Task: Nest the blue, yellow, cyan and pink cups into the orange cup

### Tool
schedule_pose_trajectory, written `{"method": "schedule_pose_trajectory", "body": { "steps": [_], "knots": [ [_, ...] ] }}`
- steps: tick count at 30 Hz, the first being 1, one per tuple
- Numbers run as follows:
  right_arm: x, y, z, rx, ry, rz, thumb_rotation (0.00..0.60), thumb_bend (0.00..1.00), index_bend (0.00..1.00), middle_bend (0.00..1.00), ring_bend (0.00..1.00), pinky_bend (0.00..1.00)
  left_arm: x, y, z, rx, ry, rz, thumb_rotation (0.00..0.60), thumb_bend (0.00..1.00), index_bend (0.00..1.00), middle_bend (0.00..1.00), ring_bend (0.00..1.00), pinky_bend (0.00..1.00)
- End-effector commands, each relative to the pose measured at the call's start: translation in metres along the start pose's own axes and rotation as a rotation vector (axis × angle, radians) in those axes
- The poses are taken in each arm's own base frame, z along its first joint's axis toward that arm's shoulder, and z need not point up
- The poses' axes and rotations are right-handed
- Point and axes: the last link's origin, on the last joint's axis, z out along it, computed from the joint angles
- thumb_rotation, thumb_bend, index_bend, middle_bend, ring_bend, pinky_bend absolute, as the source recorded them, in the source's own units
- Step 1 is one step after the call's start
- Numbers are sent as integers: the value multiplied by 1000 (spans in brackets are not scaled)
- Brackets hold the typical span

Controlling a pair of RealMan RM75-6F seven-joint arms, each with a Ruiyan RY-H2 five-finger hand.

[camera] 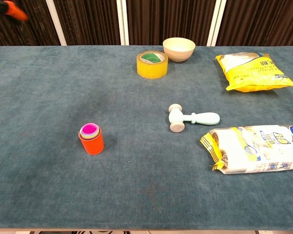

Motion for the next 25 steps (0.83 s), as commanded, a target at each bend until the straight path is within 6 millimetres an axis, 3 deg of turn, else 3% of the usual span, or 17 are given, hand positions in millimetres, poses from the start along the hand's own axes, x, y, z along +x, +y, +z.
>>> {"method": "schedule_pose_trajectory", "body": {
  "steps": [1, 6, 10, 25],
  "knots": [
    [1, 0, 0, 26, -9, -8, 600, 324, 106, 44, 96, 3, -11, -31, -32, 95, 32, -29, 600, 223, 91, 92, 0, 1],
    [5, 1, 1, 59, -12, -6, 600, 324, 106, 44, 96, 3, -24, -53, -60, 169, 71, -105, 600, 220, 86, 87, 0, 1],
    [7, 2, 0, 74, -18, -13, 600, 324, 106, 44, 96, 3, -32, -62, -70, 192, 68, -142, 600, 220, 83, 85, 0, 1],
    [11, 4, 0, 100, -30, -28, 600, 325, 106, 44, 96, 3, -29, -65, -74, 171, 119, -189, 600, 220, 82, 87, 0, 2]
  ]
}}
